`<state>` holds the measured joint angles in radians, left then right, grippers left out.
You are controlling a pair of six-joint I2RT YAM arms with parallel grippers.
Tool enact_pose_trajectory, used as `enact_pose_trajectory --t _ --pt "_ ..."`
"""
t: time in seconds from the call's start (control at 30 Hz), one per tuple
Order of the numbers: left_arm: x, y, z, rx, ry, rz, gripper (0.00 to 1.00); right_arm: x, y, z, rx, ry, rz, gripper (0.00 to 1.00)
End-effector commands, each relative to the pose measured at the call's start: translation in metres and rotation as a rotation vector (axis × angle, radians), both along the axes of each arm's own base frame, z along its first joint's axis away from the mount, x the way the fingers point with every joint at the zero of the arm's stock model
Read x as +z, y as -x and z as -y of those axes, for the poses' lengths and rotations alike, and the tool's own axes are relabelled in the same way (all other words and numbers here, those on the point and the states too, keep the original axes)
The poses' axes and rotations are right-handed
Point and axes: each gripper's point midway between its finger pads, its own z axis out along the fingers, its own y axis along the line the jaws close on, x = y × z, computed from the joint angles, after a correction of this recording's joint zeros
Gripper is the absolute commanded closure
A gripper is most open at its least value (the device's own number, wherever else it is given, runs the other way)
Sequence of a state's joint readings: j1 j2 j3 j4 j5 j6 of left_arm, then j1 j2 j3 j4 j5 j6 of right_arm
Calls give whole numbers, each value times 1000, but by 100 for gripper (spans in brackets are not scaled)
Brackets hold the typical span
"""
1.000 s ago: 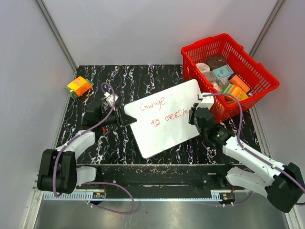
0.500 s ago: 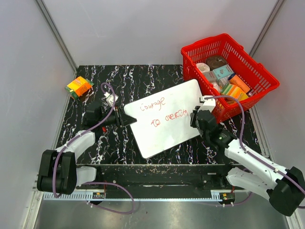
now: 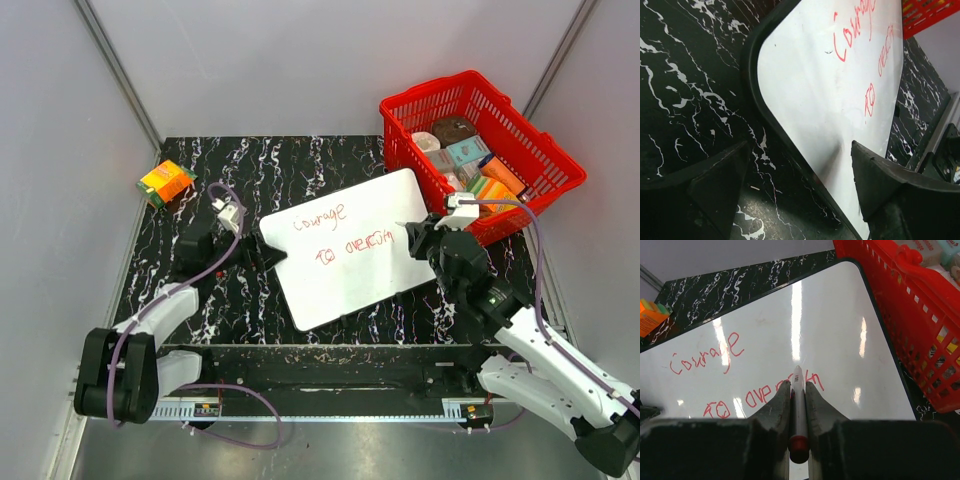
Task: Write a sentence on the whiteboard
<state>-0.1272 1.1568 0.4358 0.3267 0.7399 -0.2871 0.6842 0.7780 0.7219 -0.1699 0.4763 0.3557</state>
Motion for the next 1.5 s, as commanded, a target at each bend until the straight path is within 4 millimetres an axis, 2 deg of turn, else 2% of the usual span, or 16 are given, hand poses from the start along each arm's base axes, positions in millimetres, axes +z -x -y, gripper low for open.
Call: enact_pose_trajectory --t 0.0,0.33,0.4,0.57,0.6,0.63,0.7,0.77,0.8,0.9,1.07,1.1,1.17,1.23,1.27,1.47 --pt "18 -5 -4 71 38 57 13 16 2 3 7 -12 27 100" --pt "-2 55 33 -58 282 -115 11 13 5 7 1 -7 30 100" --pt "5 63 43 -88 328 -95 11 13 5 7 -1 -5 30 100" --pt "-12 72 64 -122 330 -146 13 13 5 6 4 -7 31 100" --pt "-3 72 71 -148 357 -111 15 12 5 6 5 -7 30 100" --pt "-10 72 74 -154 363 -137 17 12 5 6 6 -5 30 100" --pt "7 73 78 -197 426 -83 34 12 6 7 7 -8 34 100" --pt "0 73 81 -211 441 -106 51 12 7 6 12 -8 32 100" --pt "3 72 83 -224 451 -90 69 13 8 7 12 -9 33 100" --pt "-8 71 82 -215 429 -101 97 12 9 7 21 -2 35 100" --pt "-26 70 69 -158 355 -140 100 8 11 9 20 11 33 100" --pt "-19 69 68 -168 332 -89 100 6 11 8 23 15 29 100" --pt "-37 71 64 -142 267 -161 100 4 10 8 25 19 27 100" --pt "-31 70 60 -140 222 -108 100 -1 10 6 33 26 17 100" --pt "-44 75 55 -120 182 -166 100 -2 10 4 41 21 18 100" --pt "-44 84 41 -80 152 -169 100 -11 8 -8 85 5 13 100"
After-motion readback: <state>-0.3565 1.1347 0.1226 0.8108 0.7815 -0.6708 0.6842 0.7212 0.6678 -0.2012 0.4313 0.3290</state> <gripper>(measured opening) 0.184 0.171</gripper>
